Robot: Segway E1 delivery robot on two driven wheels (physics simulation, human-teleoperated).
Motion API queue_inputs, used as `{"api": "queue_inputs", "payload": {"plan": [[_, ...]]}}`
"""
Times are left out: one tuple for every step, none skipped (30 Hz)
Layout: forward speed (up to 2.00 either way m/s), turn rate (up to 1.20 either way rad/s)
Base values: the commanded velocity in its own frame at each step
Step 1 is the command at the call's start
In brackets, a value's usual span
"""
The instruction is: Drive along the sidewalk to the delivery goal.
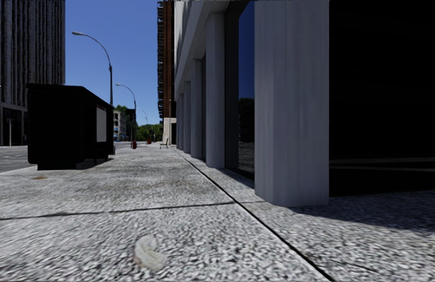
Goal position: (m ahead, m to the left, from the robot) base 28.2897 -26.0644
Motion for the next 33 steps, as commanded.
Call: {"api": "queue_inputs", "payload": {"plan": [[1.40,-0.64],[1.46,-0.64],[1.49,-0.64],[1.52,-0.64],[1.52,-0.64],[1.53,-0.64],[1.53,-0.65],[1.53,-0.66],[1.53,-0.71],[1.53,-0.71],[1.53,-0.79],[1.53,-0.81],[1.53,-0.81],[1.54,-0.82],[1.54,-0.82],[1.54,-0.82],[1.54,-0.82],[1.54,-0.82],[1.54,-0.82],[1.54,-0.82],[1.54,-0.82],[1.54,-0.82],[1.54,-0.82],[1.54,-0.82],[1.54,-0.82],[1.54,-0.82],[1.54,-0.82],[1.54,-0.82],[1.54,-0.82],[1.54,-0.82],[1.54,-0.82],[1.54,-0.82],[1.54,-0.82]]}}
